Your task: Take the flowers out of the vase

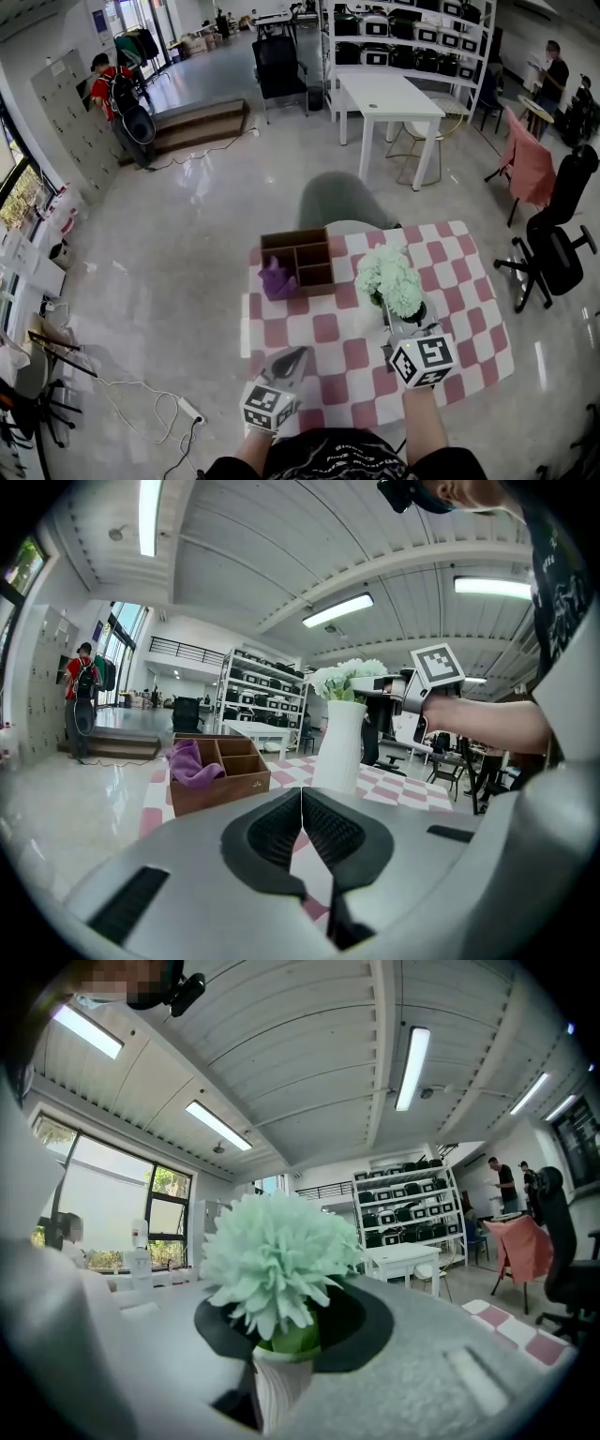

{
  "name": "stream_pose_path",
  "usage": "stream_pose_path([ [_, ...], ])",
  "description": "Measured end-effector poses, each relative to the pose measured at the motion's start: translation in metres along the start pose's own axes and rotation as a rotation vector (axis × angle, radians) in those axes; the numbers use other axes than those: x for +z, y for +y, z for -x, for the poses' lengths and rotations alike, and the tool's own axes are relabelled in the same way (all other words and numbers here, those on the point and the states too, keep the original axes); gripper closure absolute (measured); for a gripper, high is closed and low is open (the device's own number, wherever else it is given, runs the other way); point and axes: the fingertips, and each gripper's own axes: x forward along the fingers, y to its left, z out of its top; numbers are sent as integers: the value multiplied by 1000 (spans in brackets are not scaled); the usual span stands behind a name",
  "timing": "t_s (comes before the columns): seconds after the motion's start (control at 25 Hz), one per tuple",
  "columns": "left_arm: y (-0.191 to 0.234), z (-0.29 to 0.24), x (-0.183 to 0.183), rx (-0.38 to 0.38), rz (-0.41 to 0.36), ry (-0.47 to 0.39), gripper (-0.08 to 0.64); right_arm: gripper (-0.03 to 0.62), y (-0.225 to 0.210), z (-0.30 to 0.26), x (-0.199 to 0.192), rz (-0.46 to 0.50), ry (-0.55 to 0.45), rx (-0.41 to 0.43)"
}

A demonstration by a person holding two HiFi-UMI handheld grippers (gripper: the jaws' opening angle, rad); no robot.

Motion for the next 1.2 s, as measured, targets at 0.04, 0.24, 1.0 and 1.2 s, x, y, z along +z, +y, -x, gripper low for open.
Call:
stream_pose_path([
  [0.04, -1, 0, 1, 0, -1, 1, 548, 499, -1, 1, 1, -1, -7, -5],
  [0.24, -2, 0, 2, -1, -1, 3, 548, 502, -7, 5, 6, -28, -33, -19],
  [1.0, -9, 0, -3, -15, -11, 38, 548, 522, -15, 28, 42, -137, -157, 5],
  [1.2, -11, -1, -4, -20, -16, 39, 548, 522, -17, 33, 42, -152, -178, 25],
])
